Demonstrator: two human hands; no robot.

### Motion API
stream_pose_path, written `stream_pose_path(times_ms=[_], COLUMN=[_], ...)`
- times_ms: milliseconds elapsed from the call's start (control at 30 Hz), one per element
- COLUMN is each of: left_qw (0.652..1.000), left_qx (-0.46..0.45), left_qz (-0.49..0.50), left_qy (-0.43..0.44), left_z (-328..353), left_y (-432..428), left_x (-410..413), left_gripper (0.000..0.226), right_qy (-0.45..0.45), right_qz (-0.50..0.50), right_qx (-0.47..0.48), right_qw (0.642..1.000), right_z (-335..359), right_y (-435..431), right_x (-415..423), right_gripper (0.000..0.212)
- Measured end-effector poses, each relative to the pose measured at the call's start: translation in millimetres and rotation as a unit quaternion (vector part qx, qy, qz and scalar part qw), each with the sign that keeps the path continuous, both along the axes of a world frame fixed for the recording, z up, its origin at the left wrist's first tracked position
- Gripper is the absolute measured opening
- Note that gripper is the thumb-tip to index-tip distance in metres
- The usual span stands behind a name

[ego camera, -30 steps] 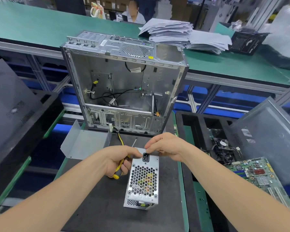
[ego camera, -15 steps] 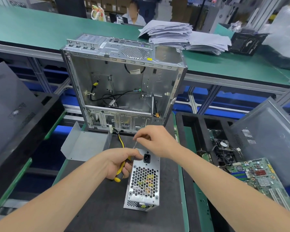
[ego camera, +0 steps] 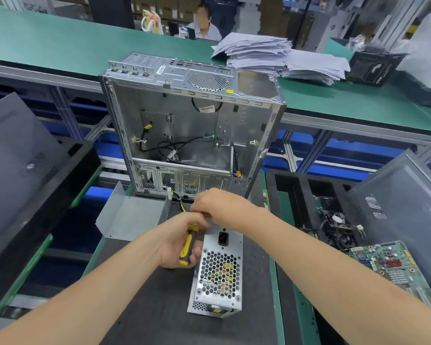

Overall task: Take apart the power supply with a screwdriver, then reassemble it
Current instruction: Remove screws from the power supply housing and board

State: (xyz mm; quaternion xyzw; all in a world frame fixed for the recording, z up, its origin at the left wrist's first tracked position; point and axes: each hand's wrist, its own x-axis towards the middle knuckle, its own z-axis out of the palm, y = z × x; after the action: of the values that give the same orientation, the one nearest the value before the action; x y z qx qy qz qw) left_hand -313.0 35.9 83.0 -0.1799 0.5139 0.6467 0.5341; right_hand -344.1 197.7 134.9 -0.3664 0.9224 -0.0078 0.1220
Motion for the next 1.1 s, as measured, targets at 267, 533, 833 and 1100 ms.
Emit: stream_pose_path(times_ms=[267,533,833,1100], left_qw=[0.988,0.989,0.988,0.992], left_qx=[0.13,0.072,-0.046,-0.054], left_qz=[-0.087,-0.099,-0.028,0.001], left_qy=[0.006,0.084,0.143,0.112], left_z=[-0.4,4.2,4.9,7.2], left_y=[-7.1,5.0,21.5,16.2], left_x=[-4.5,0.7,8.9,11.1], left_gripper=[0.063,0.073,0.019,0.021], right_qy=[0.042,-0.037,-0.151,-0.126], right_qz=[-0.156,-0.283,-0.334,-0.354], right_qx=[-0.03,-0.2,-0.401,-0.458], right_qw=[0.986,0.937,0.839,0.805], right_z=[-22.1,-16.4,5.8,6.2], right_y=[31.8,60.2,59.5,63.9], right_x=[4.6,25.7,29.9,28.6], right_gripper=[0.031,0.028,0.02,0.006])
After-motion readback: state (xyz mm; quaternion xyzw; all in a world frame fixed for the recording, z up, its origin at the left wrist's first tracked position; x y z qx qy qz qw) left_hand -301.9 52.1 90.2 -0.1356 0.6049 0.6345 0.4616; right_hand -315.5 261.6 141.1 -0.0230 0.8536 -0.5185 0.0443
